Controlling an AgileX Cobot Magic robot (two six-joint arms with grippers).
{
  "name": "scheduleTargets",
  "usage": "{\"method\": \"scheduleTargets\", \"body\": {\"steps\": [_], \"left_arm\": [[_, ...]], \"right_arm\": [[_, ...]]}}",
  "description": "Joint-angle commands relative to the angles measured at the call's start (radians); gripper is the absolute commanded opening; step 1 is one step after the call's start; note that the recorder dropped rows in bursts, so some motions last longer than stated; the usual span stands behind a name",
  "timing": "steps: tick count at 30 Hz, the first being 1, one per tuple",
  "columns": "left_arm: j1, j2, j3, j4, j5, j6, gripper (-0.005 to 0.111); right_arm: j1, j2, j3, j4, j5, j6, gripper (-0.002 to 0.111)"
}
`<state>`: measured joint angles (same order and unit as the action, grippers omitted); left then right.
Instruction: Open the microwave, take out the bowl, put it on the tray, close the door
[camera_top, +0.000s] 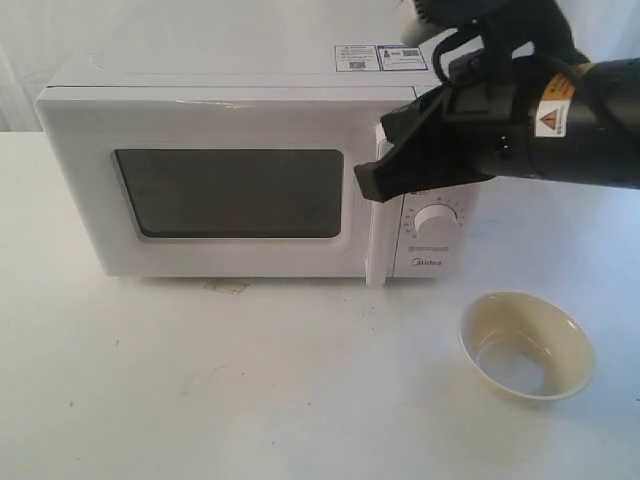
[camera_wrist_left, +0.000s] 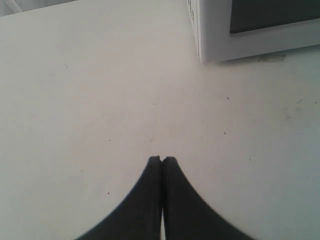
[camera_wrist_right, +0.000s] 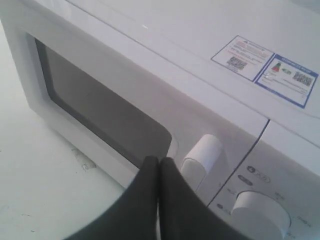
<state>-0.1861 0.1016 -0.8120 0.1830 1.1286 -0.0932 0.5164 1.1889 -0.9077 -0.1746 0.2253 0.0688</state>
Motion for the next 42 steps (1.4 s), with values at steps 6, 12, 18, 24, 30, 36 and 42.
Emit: {"method": "scheduleTargets", "body": {"steps": [6,12,18,24,30,36,42], "left_arm": [[-0.006,-0.007,0.003,0.005,0.046,-0.006,0.0],[-0.006,-0.007,0.003,0.005,0.046,-0.006,0.0],[-0.006,-0.007,0.003,0.005,0.046,-0.006,0.0],[-0.006,-0.007,0.003,0.005,0.046,-0.006,0.0],[-0.006,-0.007,0.003,0.005,0.046,-0.006,0.0],[-0.006,-0.007,0.003,0.005,0.046,-0.006,0.0],[-0.006,-0.007,0.003,0.005,0.046,-0.006,0.0]], "right_arm": [[0.001,-0.07,0.003,0.0,0.013,-0.006,0.0],[-0.005,-0.124,0.011,-0.01,0.037,-0.006,0.0],[-0.08,-0.256,0.19,0.002,-0.155,-0.004,0.0],[-0.222,-0.521,0.515,0.005,-0.444,0.07,0.0],[-0.319,-0.885,0.811,0.005,-0.52,0.068,0.0],[-0.319,-1.022,0.906,0.003,-0.507,0.04,0.0],[-0.319,-1.088,0.908,0.044,-0.456,0.02,0.0]]}}
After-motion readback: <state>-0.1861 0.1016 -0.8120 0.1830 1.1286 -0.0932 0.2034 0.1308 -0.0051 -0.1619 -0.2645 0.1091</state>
